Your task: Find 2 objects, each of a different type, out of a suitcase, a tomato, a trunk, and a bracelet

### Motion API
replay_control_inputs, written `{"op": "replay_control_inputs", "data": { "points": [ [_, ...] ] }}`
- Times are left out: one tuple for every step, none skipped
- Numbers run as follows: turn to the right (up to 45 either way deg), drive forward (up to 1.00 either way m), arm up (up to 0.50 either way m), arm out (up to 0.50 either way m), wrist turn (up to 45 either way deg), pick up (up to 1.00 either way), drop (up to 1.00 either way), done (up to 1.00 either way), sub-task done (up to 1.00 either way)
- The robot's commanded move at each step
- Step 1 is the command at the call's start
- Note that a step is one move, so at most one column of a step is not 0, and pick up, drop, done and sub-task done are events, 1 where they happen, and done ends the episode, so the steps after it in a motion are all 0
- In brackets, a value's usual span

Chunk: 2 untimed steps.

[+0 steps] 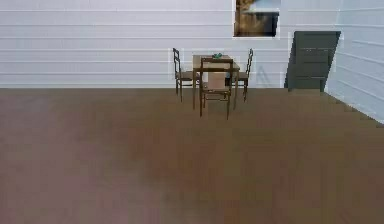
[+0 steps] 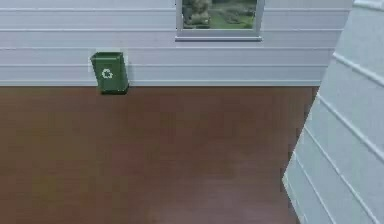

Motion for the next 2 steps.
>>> {"op": "replay_control_inputs", "data": {
  "points": [
    [-45.0, 0.00, 0.00, 0.00, 0.0, 0.00, 0.00, 0.00, 0.00],
    [-3.0, 0.00, 0.00, 0.00, 0.0, 0.00, 0.00, 0.00, 0.00]
  ]
}}
